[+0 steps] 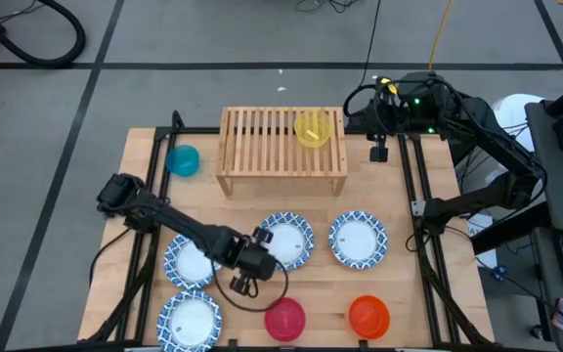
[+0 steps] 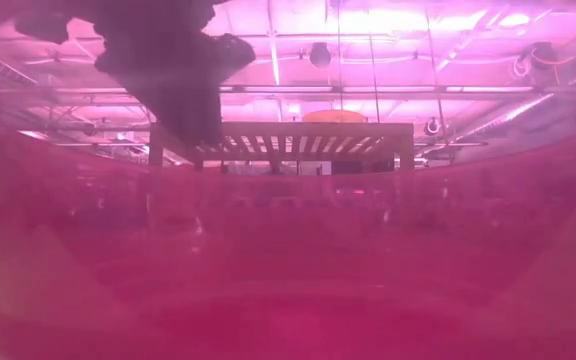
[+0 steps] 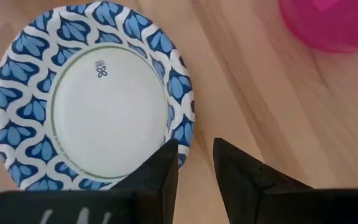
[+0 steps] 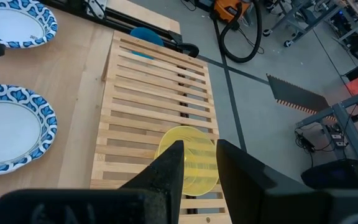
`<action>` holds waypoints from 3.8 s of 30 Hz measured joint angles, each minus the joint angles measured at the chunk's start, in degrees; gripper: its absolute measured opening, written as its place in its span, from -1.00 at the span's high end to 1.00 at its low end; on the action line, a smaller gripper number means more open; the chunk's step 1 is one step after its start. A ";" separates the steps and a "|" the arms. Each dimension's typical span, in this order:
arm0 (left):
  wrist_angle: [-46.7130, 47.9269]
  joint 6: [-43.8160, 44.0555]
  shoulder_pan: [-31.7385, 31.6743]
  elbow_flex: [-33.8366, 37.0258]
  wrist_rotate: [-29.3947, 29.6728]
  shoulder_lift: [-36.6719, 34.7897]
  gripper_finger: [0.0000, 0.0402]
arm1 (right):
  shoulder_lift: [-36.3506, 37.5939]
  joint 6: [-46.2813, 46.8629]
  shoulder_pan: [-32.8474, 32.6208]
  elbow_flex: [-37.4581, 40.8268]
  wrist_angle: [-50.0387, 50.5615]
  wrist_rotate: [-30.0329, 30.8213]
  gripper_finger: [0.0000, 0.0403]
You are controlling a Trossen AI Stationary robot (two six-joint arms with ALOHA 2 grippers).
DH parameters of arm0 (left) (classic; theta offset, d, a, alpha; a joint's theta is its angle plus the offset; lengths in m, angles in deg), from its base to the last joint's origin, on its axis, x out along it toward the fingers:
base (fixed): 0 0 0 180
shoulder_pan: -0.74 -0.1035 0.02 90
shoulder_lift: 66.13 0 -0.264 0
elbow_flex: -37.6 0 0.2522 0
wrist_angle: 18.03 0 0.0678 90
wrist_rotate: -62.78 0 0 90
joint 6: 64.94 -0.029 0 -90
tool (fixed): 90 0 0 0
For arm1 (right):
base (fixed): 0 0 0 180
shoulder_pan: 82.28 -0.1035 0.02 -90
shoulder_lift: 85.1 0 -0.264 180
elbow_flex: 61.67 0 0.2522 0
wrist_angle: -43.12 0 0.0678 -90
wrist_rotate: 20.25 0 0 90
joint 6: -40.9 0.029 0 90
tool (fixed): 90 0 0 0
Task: Place and stack bowls onto a shelf
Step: Put the top middle white patterned bowl on the shelf
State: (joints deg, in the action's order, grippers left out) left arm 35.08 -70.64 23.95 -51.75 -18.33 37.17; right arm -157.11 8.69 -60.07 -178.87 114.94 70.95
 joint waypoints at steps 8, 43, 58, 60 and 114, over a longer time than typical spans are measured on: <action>0.48 0.02 3.01 -0.02 4.27 4.80 0.46 | 0.01 -0.06 0.01 0.00 0.02 0.02 0.56; -3.63 9.26 9.41 2.82 24.46 5.41 0.46 | 0.01 0.01 0.00 0.00 0.04 0.04 0.56; -6.22 8.44 9.83 3.50 24.58 7.16 0.46 | 0.01 -0.10 0.00 0.00 0.04 0.02 0.56; -6.55 8.42 9.81 3.70 24.67 7.14 0.46 | 0.01 -0.13 0.01 0.00 0.04 0.02 0.56; -8.62 -4.68 6.67 4.92 30.88 8.44 0.46 | 0.57 -2.94 0.00 5.11 -5.11 0.02 0.56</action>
State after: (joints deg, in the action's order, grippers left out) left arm 26.47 -75.31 30.63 -46.83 12.55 45.60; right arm -156.54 5.75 -60.07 -173.75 109.83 70.96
